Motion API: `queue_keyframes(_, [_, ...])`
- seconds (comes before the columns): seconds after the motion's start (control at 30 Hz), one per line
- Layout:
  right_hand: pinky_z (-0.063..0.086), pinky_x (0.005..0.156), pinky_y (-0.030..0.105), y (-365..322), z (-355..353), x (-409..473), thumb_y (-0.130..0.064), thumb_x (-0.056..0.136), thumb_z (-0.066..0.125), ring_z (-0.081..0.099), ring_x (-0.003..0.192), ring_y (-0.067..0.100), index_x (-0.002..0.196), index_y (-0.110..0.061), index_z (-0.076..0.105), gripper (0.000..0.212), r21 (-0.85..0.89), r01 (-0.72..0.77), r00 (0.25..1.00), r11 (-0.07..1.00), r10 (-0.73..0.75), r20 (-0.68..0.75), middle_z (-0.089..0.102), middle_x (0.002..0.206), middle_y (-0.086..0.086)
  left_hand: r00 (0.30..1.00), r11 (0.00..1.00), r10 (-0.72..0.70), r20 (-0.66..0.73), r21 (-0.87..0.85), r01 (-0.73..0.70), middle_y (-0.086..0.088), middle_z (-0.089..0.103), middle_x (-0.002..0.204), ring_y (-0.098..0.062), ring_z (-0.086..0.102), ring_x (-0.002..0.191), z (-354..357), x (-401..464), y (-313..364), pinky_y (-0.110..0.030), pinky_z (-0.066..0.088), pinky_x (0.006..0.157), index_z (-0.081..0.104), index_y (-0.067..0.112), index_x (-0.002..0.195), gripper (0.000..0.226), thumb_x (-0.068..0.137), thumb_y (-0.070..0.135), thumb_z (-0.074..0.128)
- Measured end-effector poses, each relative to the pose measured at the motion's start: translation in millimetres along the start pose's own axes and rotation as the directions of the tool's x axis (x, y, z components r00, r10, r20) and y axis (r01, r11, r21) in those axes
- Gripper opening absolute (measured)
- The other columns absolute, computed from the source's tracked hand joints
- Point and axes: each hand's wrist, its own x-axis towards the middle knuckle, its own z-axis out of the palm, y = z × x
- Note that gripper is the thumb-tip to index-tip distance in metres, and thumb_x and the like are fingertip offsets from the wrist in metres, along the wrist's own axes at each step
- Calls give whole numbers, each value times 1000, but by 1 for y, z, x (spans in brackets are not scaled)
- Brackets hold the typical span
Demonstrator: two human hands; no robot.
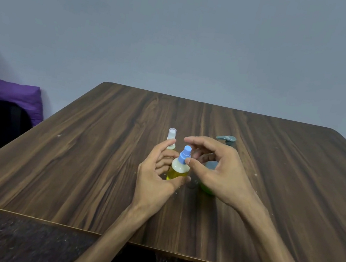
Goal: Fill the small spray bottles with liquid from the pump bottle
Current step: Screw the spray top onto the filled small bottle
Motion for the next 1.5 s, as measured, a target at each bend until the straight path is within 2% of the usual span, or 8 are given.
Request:
queue_keyframes(0.4, [57, 68, 30, 5, -2, 7, -37, 86, 82, 66, 77, 8, 92, -29, 76, 12, -255, -11, 997, 967, 31, 75, 69, 81, -13, 998, 998, -56, 37, -18, 57, 0, 76, 113, -22, 78, 107, 8, -3, -15, -33, 63, 94, 55, 16, 149, 98, 65, -7, 98])
queue_keyframes(0.63, [51, 59, 22, 10, 12, 3, -62, 80, 73, 62, 60, 1, 82, -29, 66, 34, -467, -71, 997, 882, 52, -54, 64, 62, -14, 994, 997, -82, 67, -8, 83, 0, 77, 115, -16, 76, 112, 8, -6, -21, -27, 61, 95, 53, 15, 152, 100, 66, -13, 95])
queue_keyframes(0.77, [53, 66, 14, 8, 7, 1, -48, 80, 77, 63, 73, -4, 111, -28, 71, 38, -423, -5, 998, 906, 29, 49, 68, 86, -19, 993, 995, -99, 64, -16, 101, -1, 76, 111, -23, 78, 104, 4, -5, -25, -36, 64, 93, 53, 17, 151, 98, 66, -15, 92])
queue_keyframes(0.87, [55, 65, 22, 10, 7, 0, -34, 82, 77, 64, 75, 2, 99, -24, 75, 20, -404, 8, 992, 915, 45, 121, 69, 81, -14, 992, 995, -102, 78, -11, 103, -4, 75, 113, -24, 77, 106, 4, -6, -26, -36, 64, 93, 52, 18, 152, 100, 67, -14, 93])
queue_keyframes(1.0, [57, 61, 28, 20, 16, -2, -57, 79, 77, 63, 62, 6, 76, -24, 69, 33, -477, -104, 991, 873, 134, 28, 64, 62, -11, 989, 993, -113, 96, -1, 114, 8, 74, 107, -14, 77, 97, 6, -5, -28, -27, 62, 85, 51, 18, 152, 101, 67, -17, 91])
queue_keyframes(1.17, [58, 66, 24, 18, 17, -9, -46, 83, 76, 66, 72, 1, 108, -29, 68, 31, -382, -63, 992, 922, 100, 77, 69, 75, -13, 990, 993, -115, 81, -3, 116, -3, 75, 111, -22, 77, 105, 5, -5, -30, -36, 64, 91, 52, 19, 152, 92, 73, -10, 91])
queue_keyframes(1.3, [50, 56, 19, 18, 20, -9, -46, 82, 80, 63, 61, 3, 83, -29, 65, 23, -387, -151, 987, 910, 163, -4, 64, 62, -12, 988, 992, -126, 93, 5, 126, -2, 74, 110, -22, 77, 104, 5, -5, -30, -36, 64, 91, 52, 18, 152, 97, 69, -13, 90])
queue_keyframes(1.5, [53, 61, 22, 21, 25, -16, -40, 86, 76, 65, 68, 4, 99, -31, 67, 18, -267, -138, 987, 954, 156, 46, 66, 66, -12, 988, 991, -131, 81, 3, 131, 0, 75, 107, -18, 78, 99, 6, -5, -29, -33, 64, 88, 55, 19, 149, 88, 74, -15, 87])
